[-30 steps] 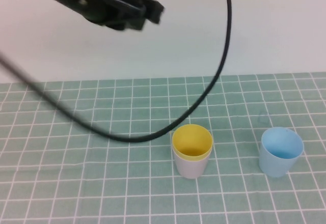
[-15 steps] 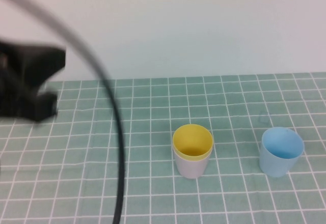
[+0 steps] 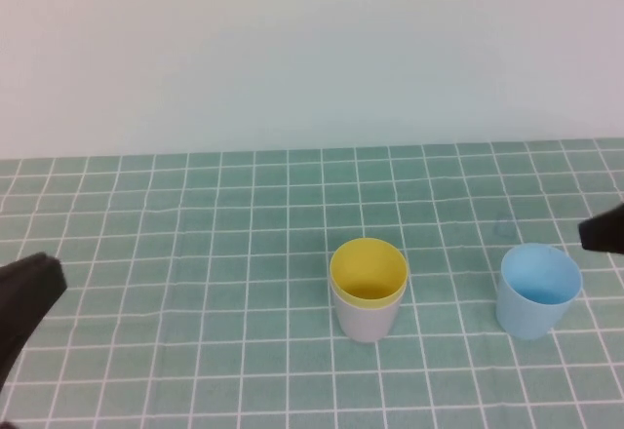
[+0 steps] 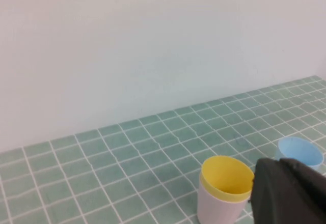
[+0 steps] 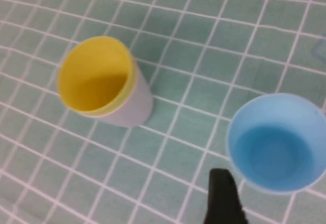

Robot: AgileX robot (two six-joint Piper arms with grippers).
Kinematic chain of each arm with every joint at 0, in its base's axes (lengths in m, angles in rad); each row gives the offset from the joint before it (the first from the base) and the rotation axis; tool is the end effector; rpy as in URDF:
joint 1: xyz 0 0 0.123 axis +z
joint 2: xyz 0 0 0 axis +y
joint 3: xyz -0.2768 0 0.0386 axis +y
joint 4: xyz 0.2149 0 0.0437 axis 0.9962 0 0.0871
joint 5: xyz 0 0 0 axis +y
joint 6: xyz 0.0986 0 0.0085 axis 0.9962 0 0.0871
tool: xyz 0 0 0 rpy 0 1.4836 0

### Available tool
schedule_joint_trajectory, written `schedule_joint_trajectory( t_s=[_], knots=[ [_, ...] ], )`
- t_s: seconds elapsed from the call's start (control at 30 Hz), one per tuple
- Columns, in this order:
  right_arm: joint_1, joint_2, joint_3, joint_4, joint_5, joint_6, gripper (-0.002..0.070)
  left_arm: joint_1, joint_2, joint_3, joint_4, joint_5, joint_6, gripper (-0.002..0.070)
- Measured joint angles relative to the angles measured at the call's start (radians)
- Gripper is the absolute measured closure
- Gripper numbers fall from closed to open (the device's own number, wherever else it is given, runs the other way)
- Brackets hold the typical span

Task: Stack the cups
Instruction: Pick up the blue cup

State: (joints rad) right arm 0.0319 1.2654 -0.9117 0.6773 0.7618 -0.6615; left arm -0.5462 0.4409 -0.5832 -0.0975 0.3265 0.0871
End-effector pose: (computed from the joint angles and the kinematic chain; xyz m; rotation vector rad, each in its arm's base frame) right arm 0.2238 0.0500 0.2949 -0.3893 2.3881 0.5053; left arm 0.0592 -0.0396 0.3402 0.4733 1.6176 -0.4423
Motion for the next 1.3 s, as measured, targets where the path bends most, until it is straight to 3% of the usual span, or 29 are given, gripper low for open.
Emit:
schedule_joint_trajectory(
  t_s=[0.43, 0.8, 1.07, 1.3],
  knots=[
    [0.206, 0.398, -0.322, -0.543, 0.148, 0.332, 0.0258, 0.000, -0.037, 0.017, 0.022, 0.042, 0.083, 0.0676],
    [0.224, 0.462, -0.335, -0.692, 0.142, 0.431, 0.0257, 0.000, -0.037, 0.017, 0.061, 0.044, 0.083, 0.0676],
    [0.224, 0.524, -0.335, -0.661, 0.119, 0.442, 0.0259, 0.000, -0.037, 0.017, 0.087, 0.057, 0.083, 0.0676],
    [0.224, 0.562, -0.343, -0.659, 0.100, 0.442, 0.0358, 0.000, -0.037, 0.017, 0.122, 0.074, 0.083, 0.0676]
  ],
)
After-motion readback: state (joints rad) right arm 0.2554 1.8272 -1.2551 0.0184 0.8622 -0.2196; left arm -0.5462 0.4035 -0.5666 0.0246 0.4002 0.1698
